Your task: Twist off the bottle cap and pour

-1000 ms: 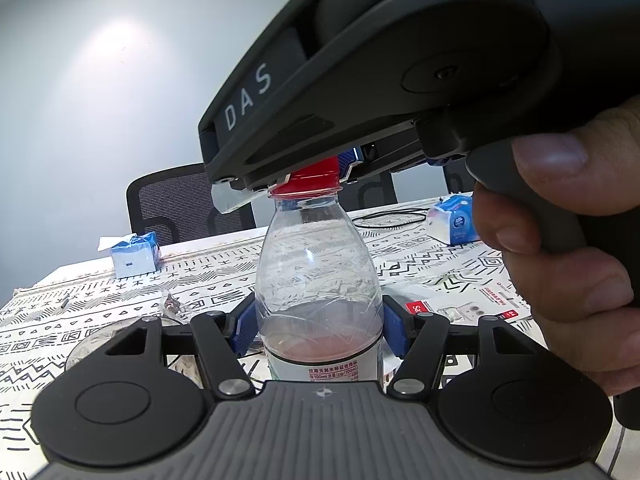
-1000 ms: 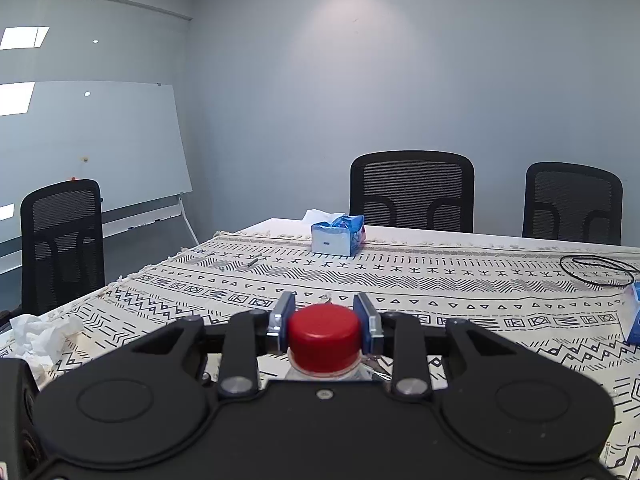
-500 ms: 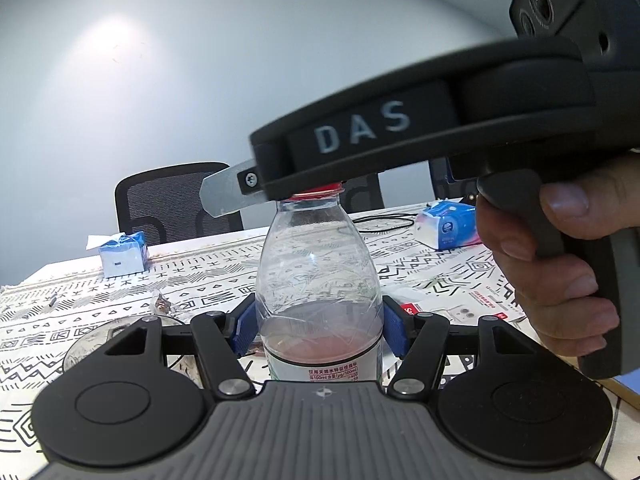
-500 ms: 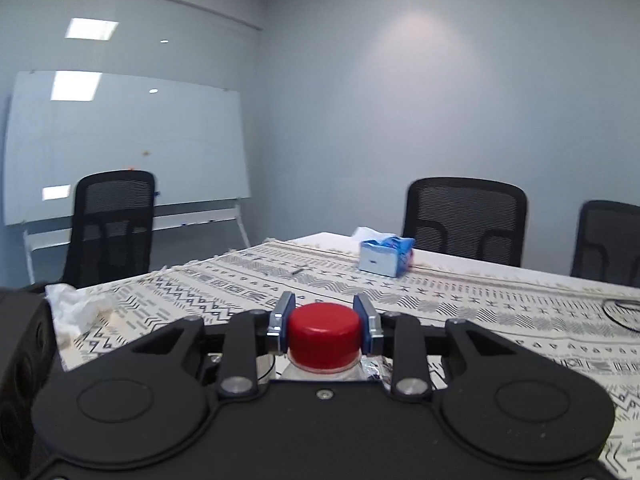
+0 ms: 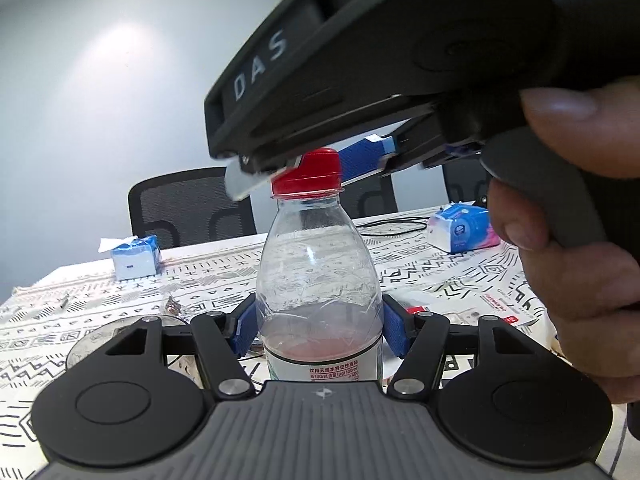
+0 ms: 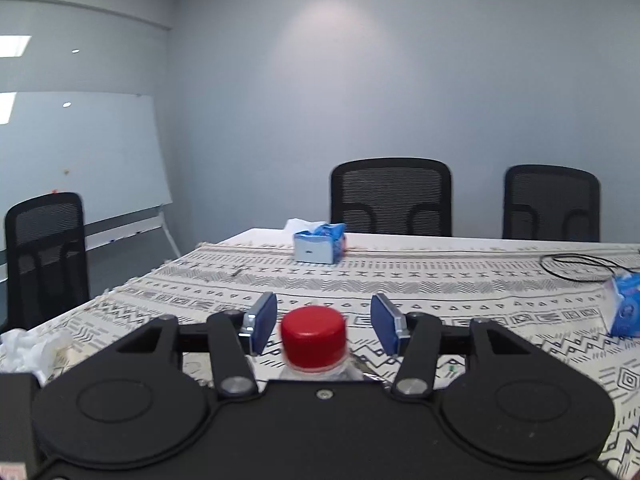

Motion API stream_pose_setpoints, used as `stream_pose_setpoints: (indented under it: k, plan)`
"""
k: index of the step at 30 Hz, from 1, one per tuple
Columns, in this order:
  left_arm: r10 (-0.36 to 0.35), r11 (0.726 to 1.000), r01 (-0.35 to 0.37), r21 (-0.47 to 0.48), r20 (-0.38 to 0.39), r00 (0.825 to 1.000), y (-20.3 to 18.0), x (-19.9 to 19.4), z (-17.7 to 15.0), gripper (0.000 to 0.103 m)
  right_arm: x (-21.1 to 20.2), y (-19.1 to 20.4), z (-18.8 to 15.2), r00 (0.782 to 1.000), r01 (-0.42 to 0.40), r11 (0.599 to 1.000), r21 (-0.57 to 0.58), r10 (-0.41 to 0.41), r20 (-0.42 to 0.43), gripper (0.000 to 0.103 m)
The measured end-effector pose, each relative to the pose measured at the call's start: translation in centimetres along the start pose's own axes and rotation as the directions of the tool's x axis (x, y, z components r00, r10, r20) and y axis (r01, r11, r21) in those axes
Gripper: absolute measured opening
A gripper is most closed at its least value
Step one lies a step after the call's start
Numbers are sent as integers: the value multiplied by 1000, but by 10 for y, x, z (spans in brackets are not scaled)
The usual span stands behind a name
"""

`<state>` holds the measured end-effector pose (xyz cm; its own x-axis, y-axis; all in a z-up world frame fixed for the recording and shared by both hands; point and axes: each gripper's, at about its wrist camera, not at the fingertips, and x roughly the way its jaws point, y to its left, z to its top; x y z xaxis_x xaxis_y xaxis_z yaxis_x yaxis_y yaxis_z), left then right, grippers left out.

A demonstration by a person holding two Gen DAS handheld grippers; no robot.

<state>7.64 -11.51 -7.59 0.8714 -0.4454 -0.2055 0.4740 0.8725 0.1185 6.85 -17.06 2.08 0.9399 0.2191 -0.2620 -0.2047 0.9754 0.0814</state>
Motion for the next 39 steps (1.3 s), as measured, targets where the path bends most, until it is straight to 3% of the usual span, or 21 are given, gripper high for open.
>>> stream_pose_setpoints:
  k: [1,10,12,16,20,22,26,30,35,37,39]
  plan:
    - [0,1000,0,-4,-1,1000,0,0,0,59,1,0,0,1000,-10,1000,-2,10,-4,34]
    - [-2,1000,2,2,6,1000,-8,-11,-16,59,3,2,-5,999,-41,999,-33,41,3,34]
    - [-6,1000,6,8,9,1000,-9,-15,-18,59,3,-5,-6,994,-104,992,-73,105,10,34]
    - [-13,1000,13,15,12,1000,-13,-25,-20,59,6,-31,-7,961,-271,959,-88,274,24,34]
    - [-20,1000,20,9,13,1000,-16,-35,-23,59,7,-38,-7,942,-328,939,-103,333,35,34]
    - [-14,1000,14,7,13,1000,-19,-39,-24,59,7,-35,-6,947,-316,944,-93,320,32,34]
    - [-9,1000,10,-19,12,1000,-17,-41,-23,59,3,-19,-3,984,-175,985,-13,175,21,42]
    - [-2,1000,2,-31,13,1000,-22,-48,-22,59,3,-11,-3,997,-81,996,31,81,5,45]
    - [0,999,0,-33,11,1000,-25,-47,-18,59,4,-13,-6,998,-55,997,60,55,0,46]
    - [-3,999,3,-39,10,1000,-22,-43,-15,59,4,-13,-8,998,-69,997,41,69,2,35]
    - [-1,999,1,-34,9,1000,-23,-41,-14,59,4,-12,-10,996,-86,996,10,86,4,35]
